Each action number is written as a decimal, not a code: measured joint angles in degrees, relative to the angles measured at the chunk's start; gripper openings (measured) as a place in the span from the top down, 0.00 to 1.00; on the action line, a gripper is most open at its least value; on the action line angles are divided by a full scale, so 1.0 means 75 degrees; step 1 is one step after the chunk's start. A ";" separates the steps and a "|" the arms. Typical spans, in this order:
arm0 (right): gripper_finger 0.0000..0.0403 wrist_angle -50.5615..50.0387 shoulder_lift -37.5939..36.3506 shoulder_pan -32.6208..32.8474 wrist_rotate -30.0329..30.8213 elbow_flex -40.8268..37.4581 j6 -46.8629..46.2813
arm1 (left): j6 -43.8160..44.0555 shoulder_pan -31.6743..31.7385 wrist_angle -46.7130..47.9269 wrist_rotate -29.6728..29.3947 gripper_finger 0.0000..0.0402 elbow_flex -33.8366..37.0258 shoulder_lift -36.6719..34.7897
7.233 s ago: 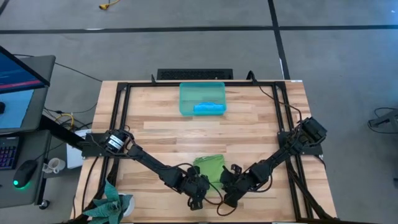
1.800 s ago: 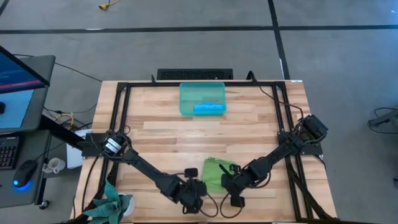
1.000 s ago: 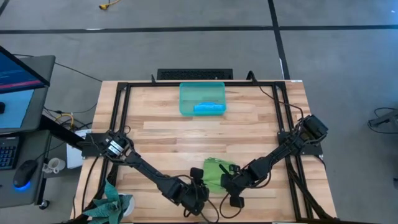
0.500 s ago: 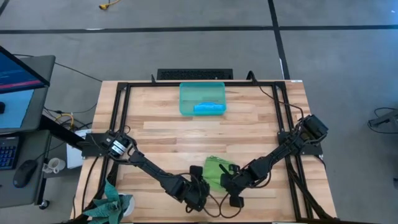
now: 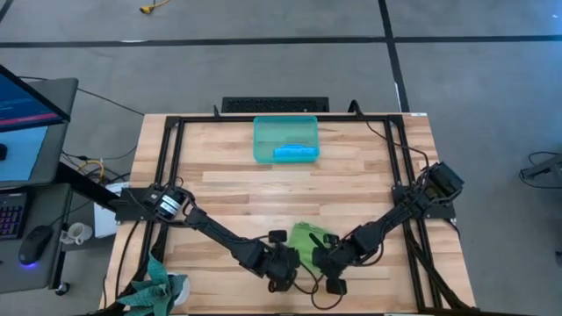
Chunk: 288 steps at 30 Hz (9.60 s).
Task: Roll microfiber towels into tight, uniform cylinder then place into a basket
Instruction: Roll the green microfiber cloth
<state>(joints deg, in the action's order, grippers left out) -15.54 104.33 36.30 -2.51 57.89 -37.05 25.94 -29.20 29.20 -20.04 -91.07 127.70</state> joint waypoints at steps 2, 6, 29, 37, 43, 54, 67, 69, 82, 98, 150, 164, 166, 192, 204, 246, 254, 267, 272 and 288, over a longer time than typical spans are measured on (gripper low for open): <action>0.95 0.0007 0.0000 0.0048 -0.0039 0.0000 0.0000 | 0.0040 -0.0008 0.0124 0.0241 0.92 -0.0125 -0.0017; 0.96 0.0175 0.0000 0.0177 -0.0257 0.0000 -0.0002 | 0.0451 -0.0039 0.0173 0.1297 0.98 -0.0409 -0.0017; 0.96 0.0928 -0.0009 -0.0194 -0.1964 0.0000 -0.0470 | 0.4291 0.0767 0.1159 0.5237 0.96 -0.1189 -0.0017; 0.97 0.0342 -0.0009 -0.0251 -0.0930 0.0003 -0.0734 | 0.4294 0.0784 0.1400 0.4930 0.96 -0.1189 -0.0015; 0.96 0.0230 -0.0009 -0.0343 -0.0571 0.0000 -0.1010 | 0.4303 0.0747 0.1438 0.4830 0.96 -0.1186 -0.0012; 0.96 0.0400 -0.0029 0.0229 -0.1382 0.0260 -0.1639 | 0.4389 0.0665 0.0906 0.5346 0.96 -0.1198 -0.0012; 0.97 0.0258 0.0245 -0.0041 -0.1147 0.0205 -0.1638 | 0.4458 0.0978 0.1527 0.5022 0.96 -0.1189 -0.0012; 0.96 0.0284 0.0352 -0.0114 -0.1148 0.0112 -0.1690 | 0.4355 0.1034 0.1553 0.4977 0.96 -0.1186 -0.0005; 0.95 0.0398 0.0466 -0.0059 -0.1044 0.0012 -0.1861 | 0.3678 0.1008 0.1502 0.4432 0.93 -0.1186 -0.0003; 0.96 0.0307 0.0478 -0.0050 -0.1028 -0.0003 -0.1808 | 0.2187 0.1062 0.1690 0.4612 0.71 -0.1180 -0.0003; 0.96 0.0374 0.0478 -0.0009 -0.0799 -0.0020 -0.1761 | -0.0374 0.0044 -0.0425 0.2848 0.70 -0.1195 -0.0497; 0.94 0.0368 0.0481 -0.0003 -0.0822 -0.0017 -0.1715 | -0.0717 0.0001 -0.0948 0.2788 0.70 -0.1181 0.0000; 0.94 0.0369 0.0481 0.0000 -0.0813 -0.0016 -0.1718 | -0.0717 0.0001 -0.1025 0.2646 0.70 -0.1046 0.0000; 0.95 0.0335 0.0481 0.0008 -0.0879 -0.0012 -0.1573 | 0.0421 0.0156 -0.0113 0.2156 0.70 -0.0952 0.0504; 0.72 0.0392 0.0486 -0.0044 -0.0937 -0.0012 -0.1196 | 0.1840 0.0162 -0.0075 0.2570 0.70 -0.0976 0.0519; 0.59 -0.0461 0.0117 0.2746 0.4989 0.0379 0.3762 | 0.3751 0.0809 -0.1100 0.2609 0.70 -0.0956 0.0621; 0.43 -0.1244 0.0305 0.2378 0.4447 0.0393 0.3746 | 0.3781 0.0822 -0.1092 0.2783 0.70 -0.0956 0.0621; 0.45 -0.1792 0.0487 0.1627 0.3148 0.0414 0.1396 | 0.3608 0.0817 -0.1214 0.2808 0.70 -0.0956 0.0629; 0.59 -0.1565 0.0447 0.1461 0.2710 0.0126 0.0699 | 0.2924 0.0724 -0.1233 0.2526 0.70 -0.0956 0.0632; 0.95 -0.1199 0.0393 0.1445 0.2492 -0.0128 -0.0234 | 0.0351 0.0274 -0.1119 0.0392 0.70 -0.0941 0.0627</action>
<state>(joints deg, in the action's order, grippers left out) -24.53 107.28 47.13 16.18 56.93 -38.80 28.58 -27.15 20.81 -17.10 -98.13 132.40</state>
